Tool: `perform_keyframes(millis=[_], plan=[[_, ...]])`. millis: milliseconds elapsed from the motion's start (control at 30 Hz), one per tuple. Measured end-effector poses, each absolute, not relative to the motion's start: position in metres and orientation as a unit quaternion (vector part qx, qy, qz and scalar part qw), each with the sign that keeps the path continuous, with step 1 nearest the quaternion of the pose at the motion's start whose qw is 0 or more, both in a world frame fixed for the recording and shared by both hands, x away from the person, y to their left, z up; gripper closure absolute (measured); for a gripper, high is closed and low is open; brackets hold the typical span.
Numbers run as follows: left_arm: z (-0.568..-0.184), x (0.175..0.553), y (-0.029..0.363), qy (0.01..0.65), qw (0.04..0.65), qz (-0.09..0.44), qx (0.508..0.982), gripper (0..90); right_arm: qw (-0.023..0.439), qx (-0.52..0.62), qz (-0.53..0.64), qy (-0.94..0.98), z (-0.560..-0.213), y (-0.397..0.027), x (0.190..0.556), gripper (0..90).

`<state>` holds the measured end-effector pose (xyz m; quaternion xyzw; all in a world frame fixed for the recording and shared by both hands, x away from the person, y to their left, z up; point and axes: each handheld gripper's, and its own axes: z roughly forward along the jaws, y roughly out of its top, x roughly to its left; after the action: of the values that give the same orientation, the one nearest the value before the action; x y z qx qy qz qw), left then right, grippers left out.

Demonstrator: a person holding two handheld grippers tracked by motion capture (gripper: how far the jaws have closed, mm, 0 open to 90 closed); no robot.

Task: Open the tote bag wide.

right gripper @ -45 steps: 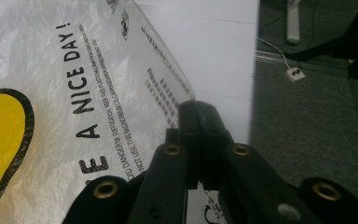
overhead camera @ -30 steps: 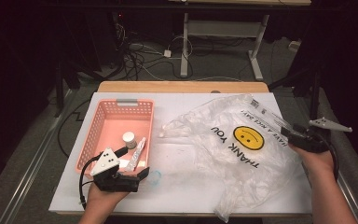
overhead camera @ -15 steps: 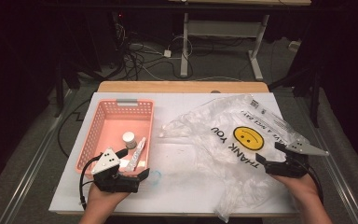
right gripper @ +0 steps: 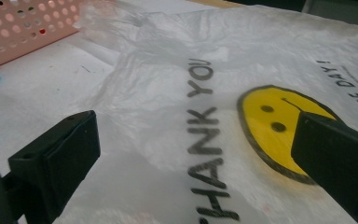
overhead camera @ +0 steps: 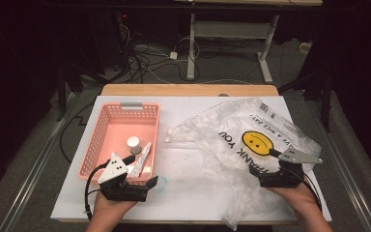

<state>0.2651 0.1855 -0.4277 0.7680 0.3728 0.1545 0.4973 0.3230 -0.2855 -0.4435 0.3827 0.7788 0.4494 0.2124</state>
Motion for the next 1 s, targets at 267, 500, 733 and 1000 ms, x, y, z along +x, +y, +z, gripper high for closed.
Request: perform_keyframes(millis=[267,500,733,1000], plan=[[-0.428,0.264,0.185,0.368,0.499,0.157,0.769,0.0,0.204,0.362,0.446,0.793,-0.439,-0.255,0.339,3.6],[-0.429,0.263,0.185,0.370,0.500,0.162,0.766,0.0,0.193,0.354,0.450,0.797,-0.431,-0.232,0.364,6.2],[-0.430,0.263,0.184,0.370,0.498,0.163,0.767,0.0,0.171,0.346,0.451,0.805,-0.429,-0.222,0.369,9.3],[-0.430,0.259,0.188,0.378,0.501,0.162,0.762,0.0,0.135,0.310,0.403,0.850,-0.444,-0.206,0.360,18.5]])
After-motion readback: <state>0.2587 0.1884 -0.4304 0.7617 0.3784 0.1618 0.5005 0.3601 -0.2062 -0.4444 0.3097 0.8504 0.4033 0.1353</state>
